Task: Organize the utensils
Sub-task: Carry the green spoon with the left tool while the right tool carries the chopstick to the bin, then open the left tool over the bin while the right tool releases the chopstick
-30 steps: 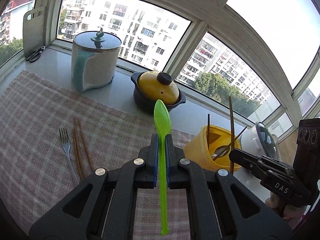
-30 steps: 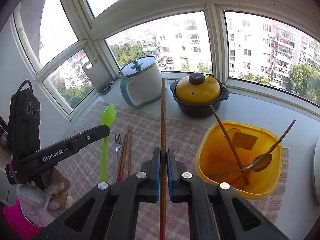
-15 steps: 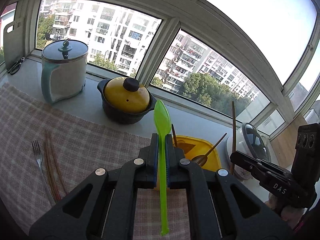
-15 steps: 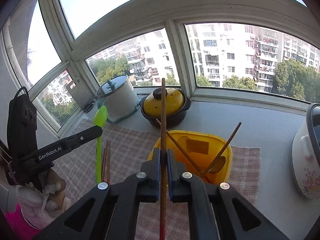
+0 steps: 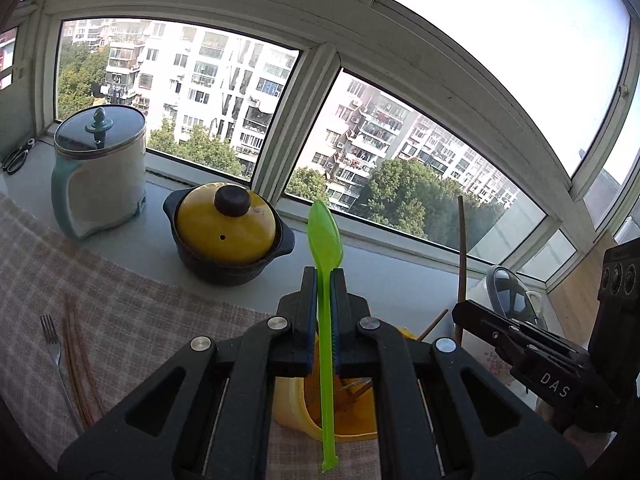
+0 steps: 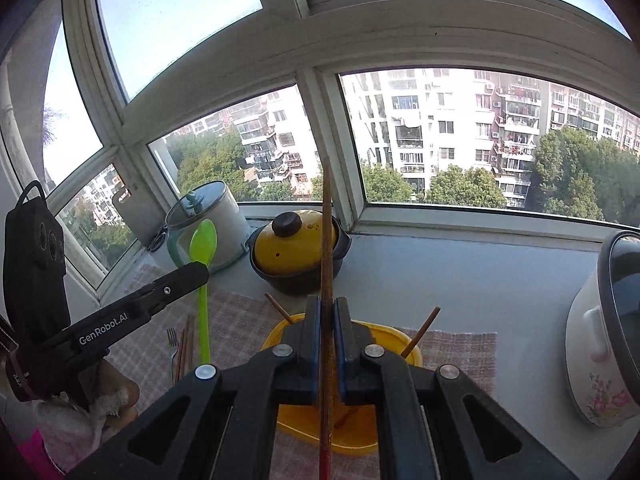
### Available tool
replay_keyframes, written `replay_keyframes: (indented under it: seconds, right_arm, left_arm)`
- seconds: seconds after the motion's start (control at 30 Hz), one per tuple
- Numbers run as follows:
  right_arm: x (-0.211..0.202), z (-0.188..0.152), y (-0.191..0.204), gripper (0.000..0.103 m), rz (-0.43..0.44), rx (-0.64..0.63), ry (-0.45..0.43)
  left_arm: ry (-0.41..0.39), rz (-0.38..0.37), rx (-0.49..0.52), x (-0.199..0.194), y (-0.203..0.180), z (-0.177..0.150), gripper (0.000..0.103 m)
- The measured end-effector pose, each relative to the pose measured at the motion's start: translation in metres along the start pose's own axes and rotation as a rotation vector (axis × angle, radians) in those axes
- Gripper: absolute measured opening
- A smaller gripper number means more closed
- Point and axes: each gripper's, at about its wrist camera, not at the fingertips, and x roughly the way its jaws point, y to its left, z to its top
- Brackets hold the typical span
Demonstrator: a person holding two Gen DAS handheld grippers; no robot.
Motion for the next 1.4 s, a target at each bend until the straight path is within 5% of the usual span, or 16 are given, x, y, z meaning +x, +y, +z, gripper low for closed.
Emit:
replay_keyframes:
  seconds: [0.87, 1.0, 1.17, 1.4]
  right_arm:
    - [0.058, 0.001, -0.017, 0.006, -0.034, 0.001, 0.015]
    - [0.056, -0.006, -0.019, 0.035, -0.052, 0.014, 0.015]
    - [0.054, -0.011, -0.025, 0.037, -0.054, 0.046, 0.026]
    - [0.043, -0.014, -0.018, 0.055, -0.062, 0.046, 0.01]
  left_arm:
    - [0.034, -0.001, 0.05, 0.052, -0.011, -0.007, 0.002]
    - [0.051, -0.001, 0.04, 0.048, -0.007, -0.007, 0.002]
    - [0.055, 0.018, 0.037, 0.041, 0.0, -0.01, 0.002]
    - [0.053, 0.037, 0.031, 0.026, 0.014, -0.013, 0.002]
